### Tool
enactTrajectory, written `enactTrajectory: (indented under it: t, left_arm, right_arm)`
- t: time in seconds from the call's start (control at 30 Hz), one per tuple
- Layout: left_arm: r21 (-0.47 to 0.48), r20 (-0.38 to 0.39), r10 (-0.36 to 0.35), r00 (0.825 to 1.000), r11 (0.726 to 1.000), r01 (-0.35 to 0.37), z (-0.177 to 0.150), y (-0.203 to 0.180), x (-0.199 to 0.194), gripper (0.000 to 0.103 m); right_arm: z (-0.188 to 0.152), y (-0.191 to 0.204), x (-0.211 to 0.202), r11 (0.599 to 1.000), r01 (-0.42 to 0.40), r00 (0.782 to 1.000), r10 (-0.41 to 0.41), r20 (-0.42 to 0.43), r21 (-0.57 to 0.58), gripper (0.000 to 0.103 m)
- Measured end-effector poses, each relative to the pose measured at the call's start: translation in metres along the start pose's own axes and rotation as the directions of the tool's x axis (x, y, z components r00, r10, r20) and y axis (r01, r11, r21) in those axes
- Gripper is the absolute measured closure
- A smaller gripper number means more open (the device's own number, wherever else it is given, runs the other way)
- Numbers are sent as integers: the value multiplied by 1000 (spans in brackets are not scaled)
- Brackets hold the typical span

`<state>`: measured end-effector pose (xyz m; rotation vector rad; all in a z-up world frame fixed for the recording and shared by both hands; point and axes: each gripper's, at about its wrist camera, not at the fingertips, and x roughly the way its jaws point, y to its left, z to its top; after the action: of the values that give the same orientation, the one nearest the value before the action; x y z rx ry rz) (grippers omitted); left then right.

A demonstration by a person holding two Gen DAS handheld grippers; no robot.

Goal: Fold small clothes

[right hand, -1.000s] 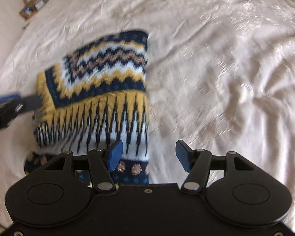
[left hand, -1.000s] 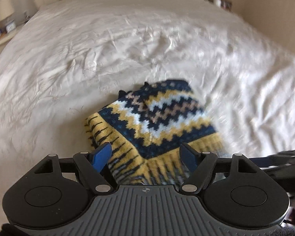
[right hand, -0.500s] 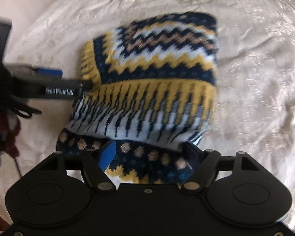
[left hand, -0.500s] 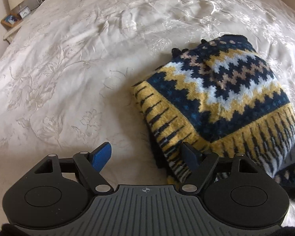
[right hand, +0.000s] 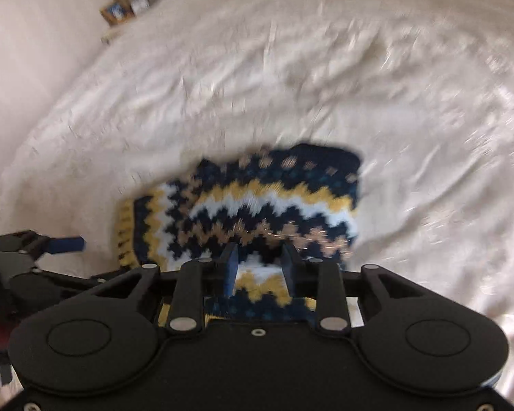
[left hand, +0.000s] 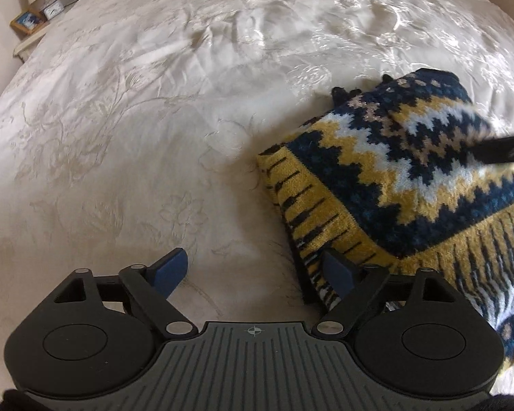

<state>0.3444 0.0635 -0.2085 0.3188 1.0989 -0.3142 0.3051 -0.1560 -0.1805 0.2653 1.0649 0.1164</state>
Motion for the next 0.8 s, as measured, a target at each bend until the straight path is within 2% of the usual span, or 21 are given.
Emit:
enactTrajectory:
  t: [0.07, 0.17, 0.23, 0.3, 0.37, 0.4, 0.43, 0.5, 0.57, 0.67, 0.8]
  left_arm:
    - [-15, -8, 7, 1000, 1000, -7, 1, 2, 3, 16]
    - [-36, -3, -15, 1000, 999, 15, 1, 8, 2, 16]
    - [-88, 11, -83, 996, 993, 84, 0, 18, -5, 17]
    - [-161, 39, -151, 988, 975, 155, -4, 30, -17, 17]
    - [-229, 85, -182, 980, 953, 197, -10, 41, -35, 17]
    - [-252, 109, -192, 975, 944, 214, -13, 44, -44, 17]
    - [-268, 135, -207, 969, 934, 237, -18, 46, -55, 16]
    - [-273, 159, -223, 962, 926, 260, -24, 42, -71, 15]
    - [-256, 167, -232, 958, 928, 269, -29, 31, -82, 12]
    - [-196, 157, -249, 956, 940, 277, -38, 2, -92, 12]
    - [-140, 94, -298, 950, 941, 309, -54, -35, -83, 12]
  right_arm:
    - [0, 4, 22, 1000, -15, 998, 15, -68, -2, 63]
    - [0, 13, 30, 999, -23, 997, 20, -70, -48, 59]
    - [0, 11, 21, 997, -56, 997, 53, -55, -46, 55]
    - [-1, 5, 6, 996, -83, 996, 83, -20, -32, 49]
    - [-6, -5, -16, 993, -117, 992, 117, 36, -1, 34]
    - [-8, -9, -27, 991, -130, 989, 128, 68, 13, 18]
    - [-12, -15, -38, 989, -147, 984, 143, 105, 26, 8]
    - [-20, -25, -50, 985, -166, 976, 158, 151, 42, 0]
    - [-25, -34, -54, 987, -152, 978, 142, 155, 53, 0]
    - [-25, -49, -46, 992, -109, 989, 101, 112, 70, 0]
    - [-26, -65, -37, 987, -110, 991, 100, 92, 115, 0]
